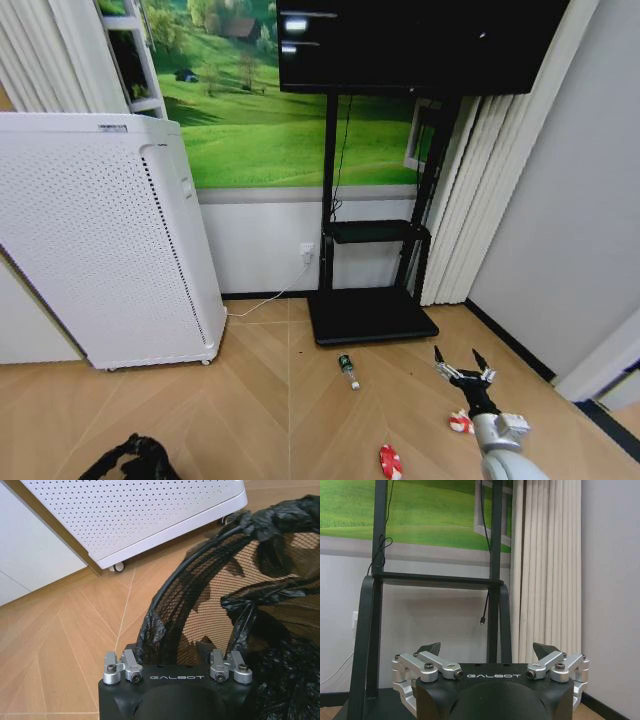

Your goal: Pick up the trash bin and place the garbage on the floor into it.

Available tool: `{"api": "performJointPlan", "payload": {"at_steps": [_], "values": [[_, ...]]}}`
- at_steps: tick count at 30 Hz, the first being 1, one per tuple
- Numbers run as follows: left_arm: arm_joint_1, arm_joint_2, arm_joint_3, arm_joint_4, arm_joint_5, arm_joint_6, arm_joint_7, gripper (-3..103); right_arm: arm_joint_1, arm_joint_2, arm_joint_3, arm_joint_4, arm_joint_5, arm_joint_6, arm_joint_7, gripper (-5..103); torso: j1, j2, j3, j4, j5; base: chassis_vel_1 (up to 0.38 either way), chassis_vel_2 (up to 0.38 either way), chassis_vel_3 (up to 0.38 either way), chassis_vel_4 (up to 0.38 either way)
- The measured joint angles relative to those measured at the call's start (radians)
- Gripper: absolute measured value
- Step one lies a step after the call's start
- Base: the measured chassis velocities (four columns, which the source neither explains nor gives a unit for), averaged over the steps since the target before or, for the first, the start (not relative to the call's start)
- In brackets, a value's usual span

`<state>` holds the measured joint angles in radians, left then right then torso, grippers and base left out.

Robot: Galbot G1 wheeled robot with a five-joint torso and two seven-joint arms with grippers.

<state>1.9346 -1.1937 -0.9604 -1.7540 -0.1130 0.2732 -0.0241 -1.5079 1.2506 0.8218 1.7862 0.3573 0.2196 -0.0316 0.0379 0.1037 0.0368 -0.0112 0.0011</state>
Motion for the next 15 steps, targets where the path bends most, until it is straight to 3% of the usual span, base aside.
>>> {"api": "performJointPlan", "payload": {"at_steps": [4,8,13,15], "values": [[-0.001,-0.006,0.006,-0.001,0.004,-0.004,0.004,53,0.005,0.001,-0.004,-0.002,-0.004,0.000,0.002,100,0.000,0.000,0.000,0.0002,0.0001,0.000,0.000,0.000,0.000],[-0.001,-0.012,0.006,-0.004,0.016,-0.009,0.017,52,0.007,0.002,-0.006,-0.003,-0.006,0.000,0.004,100,0.000,0.000,0.000,0.0001,0.0002,0.000,0.000,0.000,0.000],[-0.006,-0.022,0.012,-0.006,0.043,-0.043,0.035,52,0.008,0.002,-0.006,-0.005,-0.009,0.001,0.005,100,0.000,0.000,0.000,0.0006,0.0001,0.000,0.000,0.000,0.000],[-0.017,-0.034,0.029,-0.018,0.062,-0.086,0.036,52,0.008,0.002,-0.006,-0.007,-0.010,0.002,0.006,100,0.000,0.000,0.000,0.0008,-0.0021,0.000,0.000,0.000,0.000]]}}
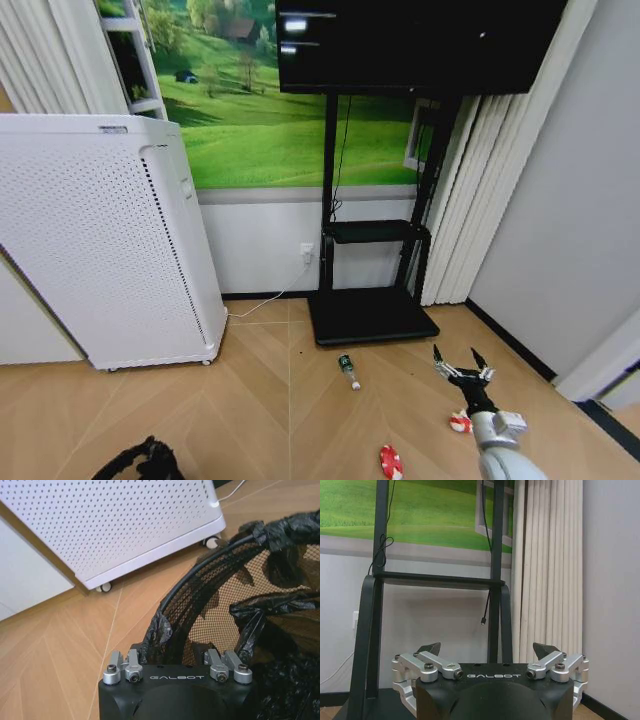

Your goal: Pick up the trash bin and place the garbage on the floor into it.

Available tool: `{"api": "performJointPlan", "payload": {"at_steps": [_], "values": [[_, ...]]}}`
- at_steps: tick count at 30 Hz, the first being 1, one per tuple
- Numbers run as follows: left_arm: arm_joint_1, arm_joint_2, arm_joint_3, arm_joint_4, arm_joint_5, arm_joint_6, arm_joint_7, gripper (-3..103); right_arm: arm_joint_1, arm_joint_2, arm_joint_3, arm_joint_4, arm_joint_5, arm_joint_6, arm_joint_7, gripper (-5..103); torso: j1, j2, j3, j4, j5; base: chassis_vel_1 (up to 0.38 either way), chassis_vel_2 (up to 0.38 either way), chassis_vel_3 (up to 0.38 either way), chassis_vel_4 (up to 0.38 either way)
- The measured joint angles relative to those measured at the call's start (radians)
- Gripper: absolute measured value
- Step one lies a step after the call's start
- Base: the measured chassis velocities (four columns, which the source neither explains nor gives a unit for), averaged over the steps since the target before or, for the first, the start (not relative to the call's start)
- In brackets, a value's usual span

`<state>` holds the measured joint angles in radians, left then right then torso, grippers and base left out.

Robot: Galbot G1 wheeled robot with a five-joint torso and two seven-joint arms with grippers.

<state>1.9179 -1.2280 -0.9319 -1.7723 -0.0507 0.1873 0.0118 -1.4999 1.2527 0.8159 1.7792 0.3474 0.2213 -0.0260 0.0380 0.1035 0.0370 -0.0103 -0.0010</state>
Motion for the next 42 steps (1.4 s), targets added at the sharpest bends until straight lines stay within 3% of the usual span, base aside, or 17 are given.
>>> {"api": "performJointPlan", "payload": {"at_steps": [5,8,11,14,19,29,32,33,34,36,40,42], "values": [[-0.009,-0.014,0.027,-0.050,0.007,-0.007,-0.004,45,0.000,0.001,0.000,-0.001,-0.003,0.001,0.000,100,0.000,0.000,0.000,-0.0009,-0.0034,0.000,0.000,0.000,0.000],[-0.012,-0.020,0.042,-0.126,0.007,0.000,-0.012,31,0.000,0.003,0.000,-0.002,-0.010,0.001,0.000,100,0.000,-0.001,0.000,-0.0010,-0.0006,0.000,0.000,0.000,0.000],[-0.010,-0.018,0.042,-0.144,0.007,0.000,-0.014,26,-0.001,0.003,0.000,-0.002,-0.011,0.001,0.001,100,0.000,-0.001,0.000,-0.0007,-0.0002,0.000,0.000,0.000,0.000],[-0.001,0.000,0.033,-0.190,0.000,0.000,-0.019,10,-0.001,0.003,0.001,-0.003,-0.013,0.003,0.001,100,0.000,-0.001,0.000,-0.0006,0.0005,0.000,0.000,0.000,0.000],[0.005,0.015,0.021,-0.237,-0.012,-0.001,-0.025,0,-0.001,0.003,0.002,-0.004,-0.015,0.003,0.001,100,0.000,0.000,0.000,-0.0006,0.0009,0.000,0.000,0.000,0.000],[0.018,0.015,0.021,-0.286,-0.005,-0.019,-0.034,0,-0.005,0.005,0.004,0.000,-0.018,0.006,0.003,100,0.000,0.000,0.000,-0.0006,0.0010,0.000,0.000,0.000,0.000],[0.033,0.005,0.026,-0.292,-0.008,-0.011,-0.071,-3,-0.007,0.003,0.008,0.001,-0.016,0.006,0.003,100,0.000,0.000,0.000,-0.0006,0.0010,0.000,0.000,0.000,0.000],[0.038,0.002,0.027,-0.295,-0.026,0.008,-0.112,1,-0.007,0.003,0.009,0.000,-0.014,0.007,0.003,100,0.000,0.000,0.000,-0.0004,0.0010,0.000,0.000,0.000,0.000],[0.038,0.002,0.027,-0.295,-0.026,0.008,-0.112,1,-0.007,0.003,0.009,0.000,-0.014,0.007,0.003,100,0.000,0.000,0.000,-0.0004,0.0010,0.000,0.000,0.000,0.000],[0.034,0.001,0.029,-0.302,-0.094,0.063,-0.194,11,-0.008,0.003,0.009,-0.003,-0.014,0.010,0.003,100,0.000,0.000,0.000,-0.0006,0.0010,0.000,0.000,0.000,0.000],[0.032,0.004,0.028,-0.316,-0.151,0.113,-0.223,22,-0.008,0.004,0.007,-0.003,-0.015,0.010,0.003,100,0.000,0.000,0.000,-0.0006,0.0010,0.000,0.000,0.000,0.000],[0.023,0.014,0.014,-0.321,-0.191,0.161,-0.228,33,-0.005,0.004,0.005,-0.008,-0.015,0.010,0.001,100,0.000,0.000,0.000,-0.0006,0.0010,0.000,0.000,0.000,0.000]]}}
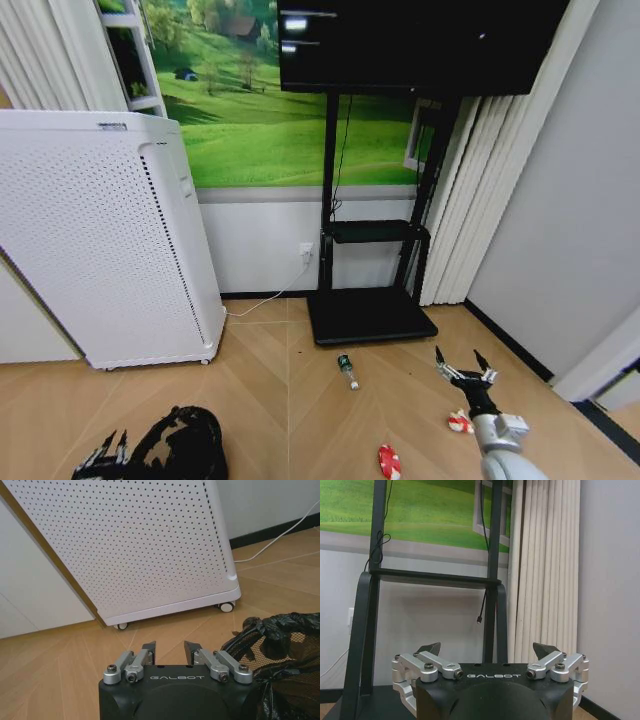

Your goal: Pick up the trash bin and place the garbage on the floor into it.

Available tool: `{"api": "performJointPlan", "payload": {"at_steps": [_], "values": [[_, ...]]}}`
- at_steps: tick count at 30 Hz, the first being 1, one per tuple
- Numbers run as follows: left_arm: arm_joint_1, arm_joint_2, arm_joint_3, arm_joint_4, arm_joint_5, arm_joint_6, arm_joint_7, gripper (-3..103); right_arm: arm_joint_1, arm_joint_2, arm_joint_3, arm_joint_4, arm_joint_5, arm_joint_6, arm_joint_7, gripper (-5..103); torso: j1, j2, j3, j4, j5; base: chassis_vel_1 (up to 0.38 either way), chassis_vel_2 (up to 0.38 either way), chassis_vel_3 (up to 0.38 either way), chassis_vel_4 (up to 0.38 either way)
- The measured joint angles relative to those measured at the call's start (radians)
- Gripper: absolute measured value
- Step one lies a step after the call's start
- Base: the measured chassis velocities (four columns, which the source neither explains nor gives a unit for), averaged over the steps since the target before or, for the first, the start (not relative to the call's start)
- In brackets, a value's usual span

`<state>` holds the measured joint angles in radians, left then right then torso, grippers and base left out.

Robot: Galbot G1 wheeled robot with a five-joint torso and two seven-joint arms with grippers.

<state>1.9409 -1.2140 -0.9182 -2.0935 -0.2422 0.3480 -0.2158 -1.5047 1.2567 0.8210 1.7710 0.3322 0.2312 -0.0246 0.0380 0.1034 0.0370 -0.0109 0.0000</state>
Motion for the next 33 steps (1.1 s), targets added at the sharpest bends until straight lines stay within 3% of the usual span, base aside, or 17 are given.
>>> {"api": "performJointPlan", "payload": {"at_steps": [1,4,5,8,10,19,26,33], "values": [[0.000,0.000,0.000,0.000,0.000,0.000,0.000,33,0.000,0.000,0.000,0.000,0.000,0.000,0.000,100,0.000,0.000,0.000,0.0000,0.0000,0.000,0.000,0.000,0.000],[-0.007,0.017,-0.011,0.011,-0.022,0.028,0.023,49,0.004,-0.001,-0.003,-0.007,-0.001,0.000,-0.002,100,0.000,0.000,0.000,-0.0002,0.0000,0.000,0.000,0.000,0.000],[-0.007,0.017,-0.011,0.011,-0.022,0.028,0.023,49,0.004,-0.001,-0.003,-0.007,-0.001,0.000,-0.002,100,0.000,0.000,0.000,-0.0002,0.0000,0.000,0.000,0.000,0.000],[-0.012,0.027,-0.016,0.027,-0.040,0.038,0.061,55,0.006,0.000,-0.006,-0.012,-0.003,0.000,-0.003,100,0.000,0.000,0.000,0.0000,0.0000,0.000,0.000,0.000,0.000],[-0.015,0.034,-0.017,0.043,-0.054,0.039,0.116,71,0.008,0.001,-0.009,-0.014,-0.006,0.000,-0.003,100,0.000,0.000,0.000,-0.0001,0.0000,0.000,0.000,0.000,0.000],[-0.007,0.042,-0.013,0.071,-0.103,0.055,0.229,99,0.009,0.000,-0.010,-0.016,-0.007,0.000,-0.004,100,0.000,0.000,0.000,0.0000,0.0000,0.000,0.000,0.000,0.000],[-0.012,0.049,-0.013,0.100,-0.132,0.087,0.237,100,0.006,0.002,-0.007,-0.016,-0.007,0.001,-0.003,100,0.000,0.000,0.000,0.0000,0.0000,0.000,0.000,0.000,0.000],[-0.042,0.050,0.001,0.136,-0.205,0.181,0.219,100,-0.002,0.005,-0.005,-0.017,-0.011,0.009,-0.004,100,0.000,0.000,0.000,-0.0001,0.0000,0.000,0.000,0.000,0.000]]}}
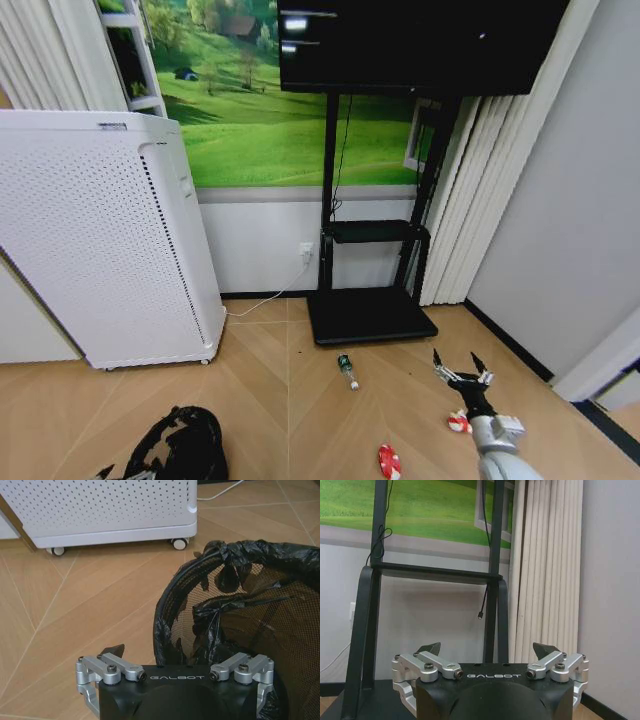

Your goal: Pick up the trash bin and place the garbage on the floor into it.

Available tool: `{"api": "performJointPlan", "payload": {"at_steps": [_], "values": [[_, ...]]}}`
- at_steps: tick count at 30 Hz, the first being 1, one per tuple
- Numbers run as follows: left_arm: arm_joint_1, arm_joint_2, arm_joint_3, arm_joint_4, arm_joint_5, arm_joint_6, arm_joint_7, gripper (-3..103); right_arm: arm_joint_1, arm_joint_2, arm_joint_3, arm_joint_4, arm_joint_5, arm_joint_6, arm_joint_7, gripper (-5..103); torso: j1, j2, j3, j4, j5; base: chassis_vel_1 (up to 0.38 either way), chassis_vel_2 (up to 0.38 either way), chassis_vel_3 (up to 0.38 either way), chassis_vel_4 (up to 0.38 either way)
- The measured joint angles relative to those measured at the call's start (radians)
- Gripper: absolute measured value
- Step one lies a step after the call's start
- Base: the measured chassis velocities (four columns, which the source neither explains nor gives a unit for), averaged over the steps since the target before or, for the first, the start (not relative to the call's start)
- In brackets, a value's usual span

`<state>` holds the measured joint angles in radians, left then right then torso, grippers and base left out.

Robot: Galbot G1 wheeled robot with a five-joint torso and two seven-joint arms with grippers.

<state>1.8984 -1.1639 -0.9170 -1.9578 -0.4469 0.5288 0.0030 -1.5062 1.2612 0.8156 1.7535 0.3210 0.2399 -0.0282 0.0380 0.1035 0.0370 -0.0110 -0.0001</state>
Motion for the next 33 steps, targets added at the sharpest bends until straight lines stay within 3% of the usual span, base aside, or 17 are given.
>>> {"api": "performJointPlan", "payload": {"at_steps": [4,7,9,11,13,15,17,20,22,23,25,33], "values": [[-0.019,0.000,0.012,0.013,-0.012,0.027,-0.008,103,0.001,-0.002,0.001,-0.004,-0.001,0.002,-0.001,100,0.000,0.000,0.000,0.0000,0.0000,0.000,0.000,0.000,0.000],[-0.025,0.000,0.017,0.020,-0.013,0.034,-0.008,98,0.002,-0.002,0.001,-0.006,-0.002,0.002,-0.001,100,0.000,0.000,0.000,-0.0001,0.0001,0.000,0.000,0.000,0.000],[-0.028,0.000,0.018,0.029,-0.011,0.033,0.001,89,0.004,0.000,-0.001,-0.010,-0.005,0.003,-0.001,100,0.000,0.000,0.000,0.0000,0.0008,0.000,0.000,0.000,0.000],[-0.028,-0.001,0.017,0.031,-0.010,0.031,0.006,89,0.005,0.000,-0.002,-0.012,-0.007,0.003,-0.001,100,0.000,0.000,0.000,0.0000,0.0010,0.000,0.000,0.000,0.000],[-0.029,-0.002,0.016,0.036,-0.007,0.025,0.017,73,0.007,0.002,-0.004,-0.016,-0.010,0.004,-0.001,100,0.000,0.000,0.000,0.0002,0.0010,0.000,0.000,0.000,0.000],[-0.028,-0.003,0.015,0.038,-0.006,0.022,0.020,73,0.008,0.002,-0.005,-0.018,-0.012,0.004,-0.002,100,0.000,0.000,0.000,0.0001,0.0010,0.000,0.000,0.000,0.000],[-0.028,-0.003,0.016,0.042,-0.002,0.009,0.023,62,0.009,0.002,-0.006,-0.020,-0.014,0.006,-0.002,100,0.000,0.000,0.000,0.0001,0.0006,0.000,0.000,0.000,0.000],[-0.029,-0.003,0.017,0.044,0.000,0.005,0.023,57,0.009,0.002,-0.006,-0.020,-0.014,0.006,-0.002,100,0.000,0.000,0.000,0.0001,0.0006,0.000,0.000,0.000,0.000],[-0.031,-0.003,0.019,0.046,0.002,0.001,0.024,41,0.009,0.001,-0.006,-0.021,-0.014,0.008,-0.002,100,0.000,0.000,0.000,-0.0001,0.0003,0.000,0.000,0.000,0.000],[-0.031,-0.003,0.019,0.046,0.002,0.001,0.024,41,0.009,0.001,-0.006,-0.021,-0.014,0.008,-0.002,100,0.000,0.000,0.000,-0.0001,0.0003,0.000,0.000,0.000,0.000],[-0.032,-0.004,0.025,0.045,0.003,-0.001,0.026,30,0.009,0.000,-0.005,-0.021,-0.014,0.010,-0.002,100,0.000,0.000,0.000,-0.0004,-0.0003,0.000,0.000,0.000,0.000],[-0.034,-0.008,0.033,0.032,0.022,-0.018,0.028,15,0.010,0.000,-0.005,-0.023,-0.014,0.015,-0.003,100,0.000,0.000,0.000,0.0003,0.0000,0.000,0.000,0.000,0.000]]}}
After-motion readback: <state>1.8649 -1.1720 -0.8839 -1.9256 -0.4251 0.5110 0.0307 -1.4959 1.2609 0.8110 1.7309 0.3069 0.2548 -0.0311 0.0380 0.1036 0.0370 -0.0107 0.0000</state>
